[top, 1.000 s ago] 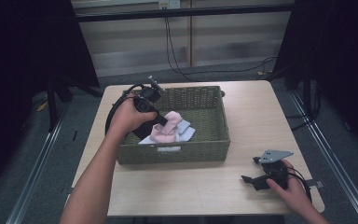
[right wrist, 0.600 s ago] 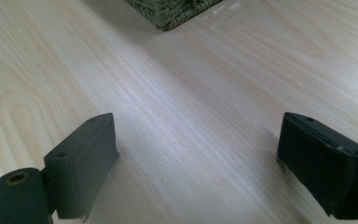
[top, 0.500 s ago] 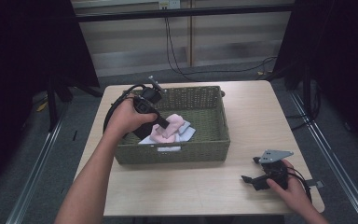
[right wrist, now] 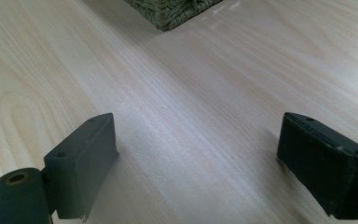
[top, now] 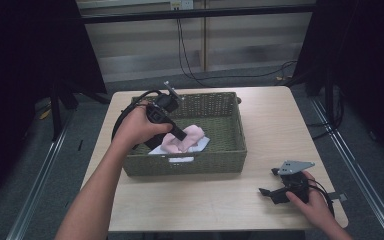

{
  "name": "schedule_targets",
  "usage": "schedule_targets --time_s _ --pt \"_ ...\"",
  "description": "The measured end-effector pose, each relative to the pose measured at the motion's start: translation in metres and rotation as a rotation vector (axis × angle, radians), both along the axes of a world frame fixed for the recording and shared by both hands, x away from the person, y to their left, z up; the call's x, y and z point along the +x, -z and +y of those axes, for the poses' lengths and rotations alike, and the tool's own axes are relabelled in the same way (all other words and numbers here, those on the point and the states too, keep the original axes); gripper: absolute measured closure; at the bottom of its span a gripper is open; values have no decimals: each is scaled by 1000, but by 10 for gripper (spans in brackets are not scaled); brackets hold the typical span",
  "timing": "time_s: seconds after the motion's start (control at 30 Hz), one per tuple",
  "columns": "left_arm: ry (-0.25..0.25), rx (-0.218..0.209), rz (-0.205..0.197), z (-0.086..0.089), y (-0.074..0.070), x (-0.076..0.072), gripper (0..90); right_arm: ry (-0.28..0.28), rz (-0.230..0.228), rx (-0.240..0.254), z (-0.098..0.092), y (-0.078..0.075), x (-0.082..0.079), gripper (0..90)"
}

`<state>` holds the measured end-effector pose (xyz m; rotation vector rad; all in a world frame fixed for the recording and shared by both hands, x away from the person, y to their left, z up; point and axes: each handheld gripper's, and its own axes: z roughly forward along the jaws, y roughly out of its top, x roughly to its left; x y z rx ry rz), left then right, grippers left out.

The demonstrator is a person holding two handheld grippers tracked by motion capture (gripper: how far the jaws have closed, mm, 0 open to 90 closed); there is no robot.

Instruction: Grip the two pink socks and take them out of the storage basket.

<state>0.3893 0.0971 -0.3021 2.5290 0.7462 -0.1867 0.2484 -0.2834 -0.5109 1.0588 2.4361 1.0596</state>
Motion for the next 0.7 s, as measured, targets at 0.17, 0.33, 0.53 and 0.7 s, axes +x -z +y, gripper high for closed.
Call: schedule_targets --time_s 0.17,0.33,0.53,0.7 --pt "30 -3 6 -4 1 -8 821 -2 -2 -1 0 0 0 110" --pt "57 -2 9 -6 3 -16 821 0 1 -1 0 0 0 111" --pt "80 -9 -1 -6 2 -27 821 -1 1 -1 0 0 0 111" --pt "92 -5 -5 -8 5 -34 821 -3 0 -3 0 0 0 110"
